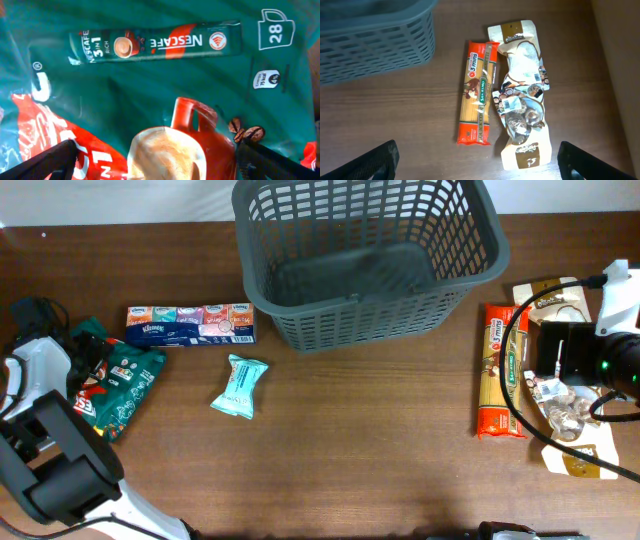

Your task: Pack container

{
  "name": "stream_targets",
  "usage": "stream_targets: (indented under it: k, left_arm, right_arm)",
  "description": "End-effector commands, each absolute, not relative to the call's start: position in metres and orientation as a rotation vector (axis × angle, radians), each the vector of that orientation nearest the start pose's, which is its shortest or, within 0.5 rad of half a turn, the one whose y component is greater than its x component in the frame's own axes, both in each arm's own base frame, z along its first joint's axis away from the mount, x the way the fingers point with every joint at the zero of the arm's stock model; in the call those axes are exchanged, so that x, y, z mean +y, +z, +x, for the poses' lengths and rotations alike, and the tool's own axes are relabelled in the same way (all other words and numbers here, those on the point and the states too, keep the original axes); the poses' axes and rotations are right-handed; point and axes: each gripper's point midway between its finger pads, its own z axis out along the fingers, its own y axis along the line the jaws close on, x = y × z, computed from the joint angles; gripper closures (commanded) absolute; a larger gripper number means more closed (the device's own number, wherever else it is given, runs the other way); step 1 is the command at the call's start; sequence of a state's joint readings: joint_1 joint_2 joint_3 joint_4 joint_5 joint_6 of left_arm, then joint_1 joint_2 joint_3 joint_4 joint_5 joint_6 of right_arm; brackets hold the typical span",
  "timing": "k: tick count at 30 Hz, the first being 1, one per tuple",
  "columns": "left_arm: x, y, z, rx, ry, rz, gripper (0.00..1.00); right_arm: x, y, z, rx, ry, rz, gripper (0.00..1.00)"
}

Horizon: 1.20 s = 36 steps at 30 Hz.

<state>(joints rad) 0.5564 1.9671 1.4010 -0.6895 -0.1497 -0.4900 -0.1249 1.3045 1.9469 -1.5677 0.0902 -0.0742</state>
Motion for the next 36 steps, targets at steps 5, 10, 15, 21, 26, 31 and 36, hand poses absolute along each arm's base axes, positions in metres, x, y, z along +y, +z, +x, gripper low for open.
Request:
stream_targets:
  k: [5,10,15,21,26,31,36]
  left_arm:
    - [0.2499,0.0083,0.3491,2.515,0.254,-1.46,0.01]
    - [0.2509,0.0088,0.3508,2.508,0.254,-1.456,0.09]
    - [0.2509,0.0088,0.3508,2.508,0.253,-1.457,0.71]
    - [0.2508,0.0088,0.3508,2.508,0.253,-1.457,0.97]
    - [0.2498,0.0083,0.3492,2.516,0.253,-1.459,0.98]
    - [0.246,0.0069,0.3443,2.569,0.254,-1.424,0.98]
    - [0.2451,0.0066,0.3428,2.594,0.257,-1.397,0.98]
  right_arm:
    - [-0.0523,0.3739,0.2518,2.475,-0.219,0.132,0.01]
    - [-0.0523,0.3739,0.2518,2.475,-0.219,0.132,0.01]
    - [-0.0523,0.3739,0.2518,2.475,-0.219,0.132,0.01]
    - [-0.0523,0.3739,0.2518,2.475,-0.219,0.132,0.01]
    - [-0.0523,0.3739,0.2518,2.475,-0.219,0.132,0.01]
    - [-0.0523,0.3739,0.2518,2.475,-0.219,0.132,0.01]
    - [-0.0523,0.3739,0.2518,2.475,-0.219,0.132,0.01]
